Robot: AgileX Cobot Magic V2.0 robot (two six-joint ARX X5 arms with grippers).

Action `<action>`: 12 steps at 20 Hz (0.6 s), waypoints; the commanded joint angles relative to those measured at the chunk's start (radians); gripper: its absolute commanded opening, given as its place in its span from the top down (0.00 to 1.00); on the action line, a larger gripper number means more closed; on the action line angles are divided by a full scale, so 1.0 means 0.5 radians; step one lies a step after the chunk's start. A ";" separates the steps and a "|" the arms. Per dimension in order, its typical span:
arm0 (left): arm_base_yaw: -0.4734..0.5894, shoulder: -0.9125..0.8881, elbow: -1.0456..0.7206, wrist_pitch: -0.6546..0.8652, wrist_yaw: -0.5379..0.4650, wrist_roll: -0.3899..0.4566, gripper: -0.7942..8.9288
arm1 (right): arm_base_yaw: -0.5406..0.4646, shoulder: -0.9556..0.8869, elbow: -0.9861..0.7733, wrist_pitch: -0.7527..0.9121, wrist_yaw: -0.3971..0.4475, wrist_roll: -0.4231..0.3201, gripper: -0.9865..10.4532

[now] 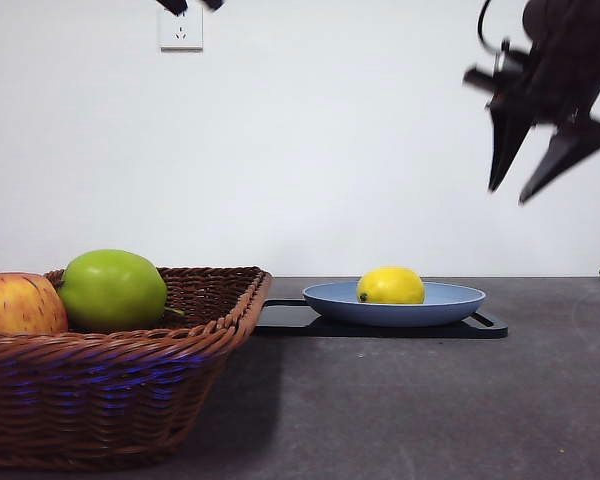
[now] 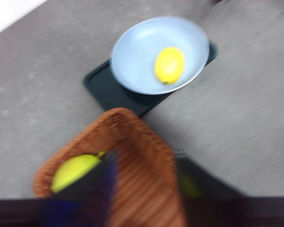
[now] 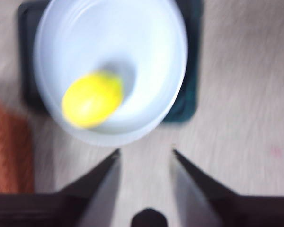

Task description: Take the lemon from the basket,put the lemon in the plate,hand out the plate

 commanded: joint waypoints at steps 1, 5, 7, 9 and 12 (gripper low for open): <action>0.062 0.046 0.035 0.023 -0.018 0.211 0.92 | 0.060 -0.120 0.039 -0.086 0.005 -0.130 0.88; 0.352 0.051 0.035 -0.035 0.121 0.308 0.91 | 0.263 -0.461 0.027 -0.122 0.119 -0.233 0.91; 0.603 0.050 0.034 -0.124 0.343 0.336 0.91 | 0.400 -0.651 -0.040 -0.023 0.395 -0.223 0.91; 0.871 0.023 0.021 -0.137 0.665 0.347 0.91 | 0.555 -0.875 -0.214 0.188 0.613 -0.166 0.91; 1.190 -0.065 -0.046 -0.085 1.184 0.384 0.91 | 0.716 -1.238 -0.616 0.594 0.784 -0.101 0.91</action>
